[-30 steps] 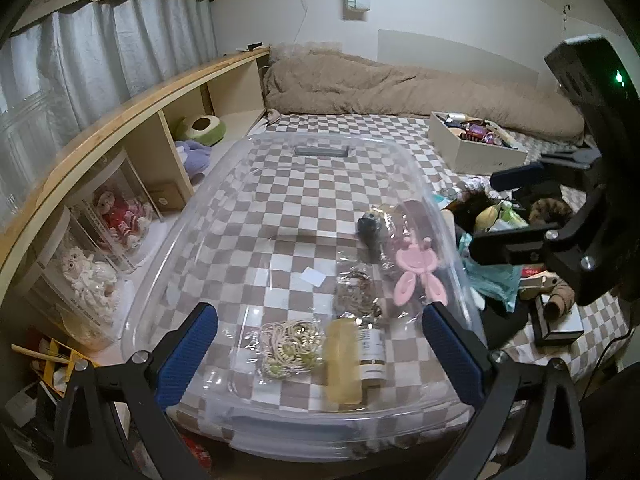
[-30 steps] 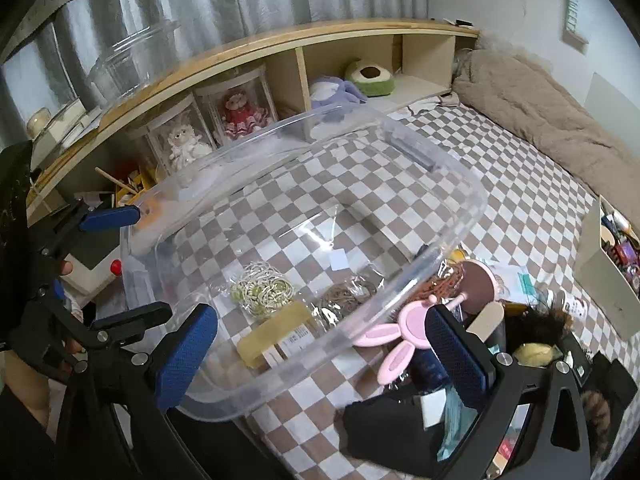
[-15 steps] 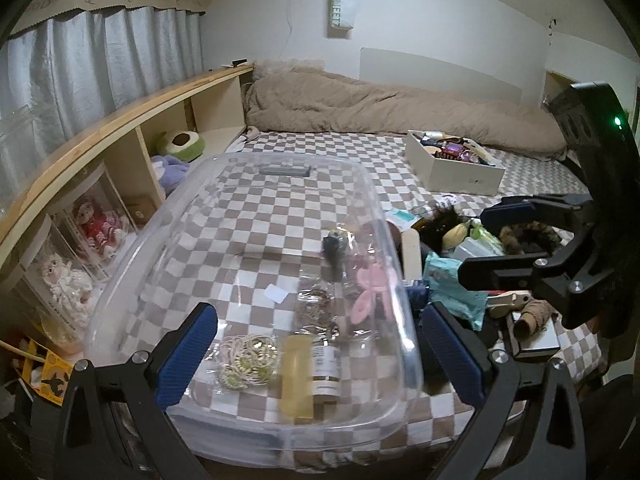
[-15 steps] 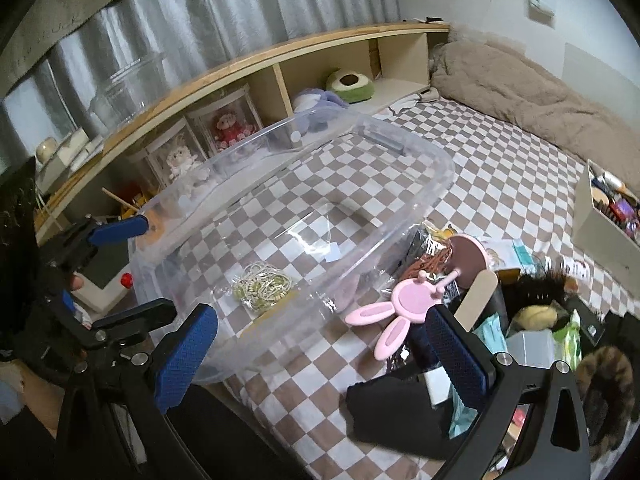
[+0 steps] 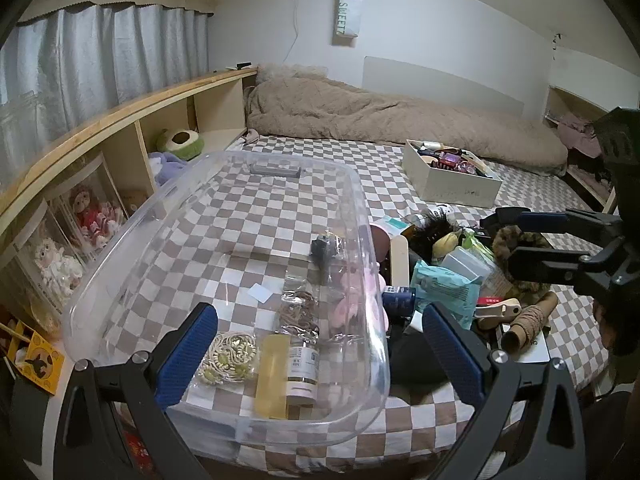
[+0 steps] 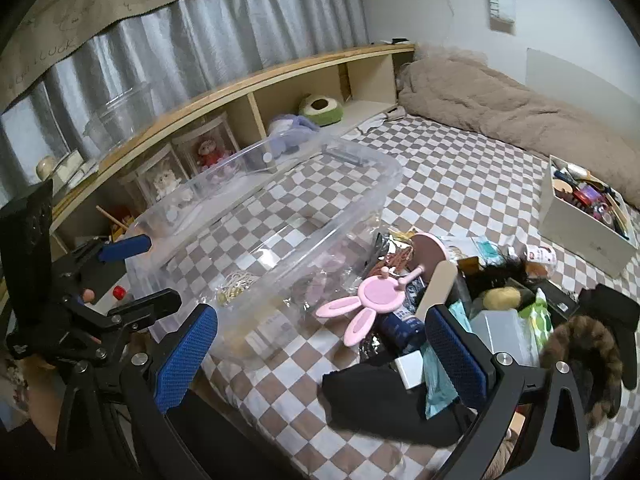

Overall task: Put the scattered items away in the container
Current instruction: 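Withdraw both tools from the bin back toward the pile of items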

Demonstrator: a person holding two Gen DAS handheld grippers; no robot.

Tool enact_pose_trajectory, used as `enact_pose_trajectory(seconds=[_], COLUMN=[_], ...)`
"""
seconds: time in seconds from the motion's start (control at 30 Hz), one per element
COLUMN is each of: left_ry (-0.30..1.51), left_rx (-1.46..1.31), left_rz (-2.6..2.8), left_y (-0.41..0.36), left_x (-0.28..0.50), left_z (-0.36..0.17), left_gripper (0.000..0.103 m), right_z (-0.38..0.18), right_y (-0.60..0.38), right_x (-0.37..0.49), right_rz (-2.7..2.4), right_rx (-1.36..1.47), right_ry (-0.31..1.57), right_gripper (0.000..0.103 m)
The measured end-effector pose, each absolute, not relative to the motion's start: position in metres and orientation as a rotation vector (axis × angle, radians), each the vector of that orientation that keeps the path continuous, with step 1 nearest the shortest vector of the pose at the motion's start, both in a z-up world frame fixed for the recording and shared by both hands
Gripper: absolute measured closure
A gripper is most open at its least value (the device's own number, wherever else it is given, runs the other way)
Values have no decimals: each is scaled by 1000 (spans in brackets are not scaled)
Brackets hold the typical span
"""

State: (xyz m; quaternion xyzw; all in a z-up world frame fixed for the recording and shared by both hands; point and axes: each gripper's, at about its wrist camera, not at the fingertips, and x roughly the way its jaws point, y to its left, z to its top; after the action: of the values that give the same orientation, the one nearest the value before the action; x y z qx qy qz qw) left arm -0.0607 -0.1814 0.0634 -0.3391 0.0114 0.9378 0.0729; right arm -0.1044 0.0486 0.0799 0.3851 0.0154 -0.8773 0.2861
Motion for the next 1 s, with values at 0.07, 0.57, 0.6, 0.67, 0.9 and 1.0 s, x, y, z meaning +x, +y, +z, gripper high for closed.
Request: enact_pose_trajectory(seconds=[0.07,0.57,0.6,0.67,0.9,1.0], left_ry=[28,15,15,10,-54,-68], left_rx=[-1017,-914,-913,-913,-898,-886], left_rz=[2820,2833,2830,2817,2762,2754], left_y=[-179,-144,-140,-135,-119,-113], left_x=[-60,-47,-48,-50,-58,-62], left_z=[64,69,69,68,64,62], left_gripper=[0,0,0,0,0,0], right_z=[80,72,70,67,59,57], right_y=[53,106,110,118,146,158], right_x=[-101,-75,-75,-75,-69,-67], right_rz=[-2352,-2433,-2438,-2452,-2504,-2535], right_rx=[1025,1005,1009,1018,1011,991], right_ry=[38,-17,-24,-38,-56,-66], right_gripper=[0,0,0,0,0,0])
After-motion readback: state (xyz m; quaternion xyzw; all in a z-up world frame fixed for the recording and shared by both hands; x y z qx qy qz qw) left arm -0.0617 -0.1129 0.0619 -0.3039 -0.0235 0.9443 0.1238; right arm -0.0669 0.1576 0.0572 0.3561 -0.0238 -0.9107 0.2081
